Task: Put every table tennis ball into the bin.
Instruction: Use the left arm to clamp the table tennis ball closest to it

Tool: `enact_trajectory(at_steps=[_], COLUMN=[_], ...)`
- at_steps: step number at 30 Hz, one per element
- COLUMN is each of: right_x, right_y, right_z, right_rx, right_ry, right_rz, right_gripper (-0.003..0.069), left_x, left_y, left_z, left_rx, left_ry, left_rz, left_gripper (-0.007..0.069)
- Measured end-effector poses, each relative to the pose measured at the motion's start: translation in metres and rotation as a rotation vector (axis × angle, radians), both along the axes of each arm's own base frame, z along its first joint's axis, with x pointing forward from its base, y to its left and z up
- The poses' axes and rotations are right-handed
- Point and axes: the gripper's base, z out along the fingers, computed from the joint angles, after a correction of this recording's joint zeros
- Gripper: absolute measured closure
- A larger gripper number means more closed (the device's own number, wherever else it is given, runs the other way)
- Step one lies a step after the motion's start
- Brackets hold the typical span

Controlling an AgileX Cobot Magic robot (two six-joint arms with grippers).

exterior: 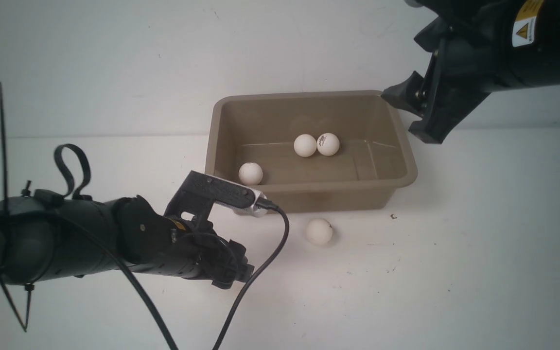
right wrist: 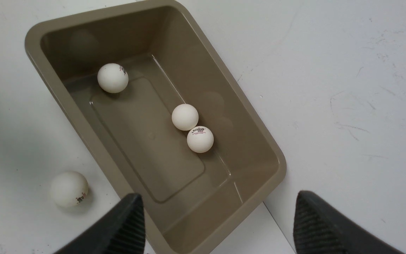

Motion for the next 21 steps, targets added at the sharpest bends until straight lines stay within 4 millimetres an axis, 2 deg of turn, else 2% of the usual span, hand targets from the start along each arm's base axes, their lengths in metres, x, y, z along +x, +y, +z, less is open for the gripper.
enact_trajectory(at_steps=[11,14,17,21], right_x=[0.0000,0.0000,0.0000,0.0000], right_y=[0.0000,0.0000,0.0000,0.0000], right_z=[0.0000,0.0000,0.0000,0.0000], right_rx=[0.001,0.001,0.001,0.001], right_ry=[0.000,0.000,0.000,0.000], right_rz=[-0.001,-0.001,-0.001,-0.001], right_gripper=[0.0146,0.0146,0.0146,0.0146], left_x=[0.0054,0.0039,0.0034,0.0026], left_y=[0.0006,0.0002,0.0001,0.0000], left_z=[-0.0102,-0.0110,-0.0113,-0.0106], left_rx=[0.017,0.017,0.017,0.015], left_ry=[-0.019,-0.001,0.005,0.011], left_rz=[0.021,0.014,0.011,0.008], left_gripper=[0.0147,0.0193,0.0277,0.0286])
